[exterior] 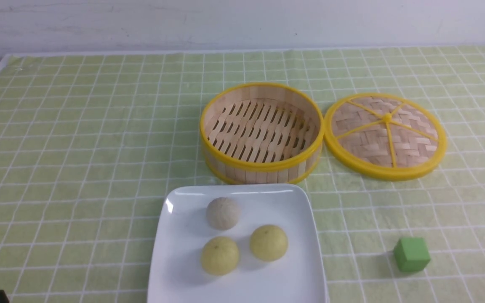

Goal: Put the steamed buns into the plate on the green tablecloth.

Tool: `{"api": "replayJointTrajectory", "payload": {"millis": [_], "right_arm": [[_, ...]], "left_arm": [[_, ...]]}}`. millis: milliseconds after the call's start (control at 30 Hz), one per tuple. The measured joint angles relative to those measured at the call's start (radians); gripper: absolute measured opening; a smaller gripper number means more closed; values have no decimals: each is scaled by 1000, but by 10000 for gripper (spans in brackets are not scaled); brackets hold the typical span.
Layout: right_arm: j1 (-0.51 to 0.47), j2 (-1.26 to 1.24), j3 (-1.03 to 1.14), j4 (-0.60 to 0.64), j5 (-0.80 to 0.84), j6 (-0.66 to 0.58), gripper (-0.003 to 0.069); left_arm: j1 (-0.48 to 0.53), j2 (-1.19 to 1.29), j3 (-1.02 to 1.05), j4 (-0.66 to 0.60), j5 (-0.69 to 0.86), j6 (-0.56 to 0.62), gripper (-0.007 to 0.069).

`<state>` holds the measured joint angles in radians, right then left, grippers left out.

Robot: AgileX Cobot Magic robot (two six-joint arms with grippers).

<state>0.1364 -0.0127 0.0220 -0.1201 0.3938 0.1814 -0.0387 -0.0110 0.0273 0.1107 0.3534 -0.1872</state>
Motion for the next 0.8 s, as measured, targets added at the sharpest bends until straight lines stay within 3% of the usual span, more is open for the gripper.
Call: {"api": "replayJointTrajectory", "payload": {"millis": [367,800], "right_arm": [[0,0,0,0,0,0,120],[0,0,0,0,0,-1,138]], "left_arm": [[0,0,-1,6,11,2,68],[0,0,-1,153,19,2,73]]}}
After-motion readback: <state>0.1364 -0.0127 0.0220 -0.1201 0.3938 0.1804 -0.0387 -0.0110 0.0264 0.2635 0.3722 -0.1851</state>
